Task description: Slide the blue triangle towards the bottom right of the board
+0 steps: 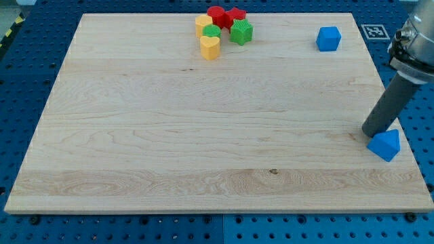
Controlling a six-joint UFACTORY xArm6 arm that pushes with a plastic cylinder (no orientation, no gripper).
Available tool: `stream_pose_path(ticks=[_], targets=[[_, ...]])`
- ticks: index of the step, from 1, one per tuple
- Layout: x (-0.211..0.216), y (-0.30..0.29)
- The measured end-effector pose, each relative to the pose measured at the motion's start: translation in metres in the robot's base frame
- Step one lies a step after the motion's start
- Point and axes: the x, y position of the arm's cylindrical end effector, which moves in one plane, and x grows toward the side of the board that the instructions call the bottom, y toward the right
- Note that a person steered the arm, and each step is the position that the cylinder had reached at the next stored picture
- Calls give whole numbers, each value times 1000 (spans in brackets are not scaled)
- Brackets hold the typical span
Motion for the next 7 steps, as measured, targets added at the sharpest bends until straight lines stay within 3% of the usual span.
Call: stream_pose_path(ticks=[1, 3, 4, 7], targets=[[14, -3], [-17, 20], [-5, 38], [36, 4]])
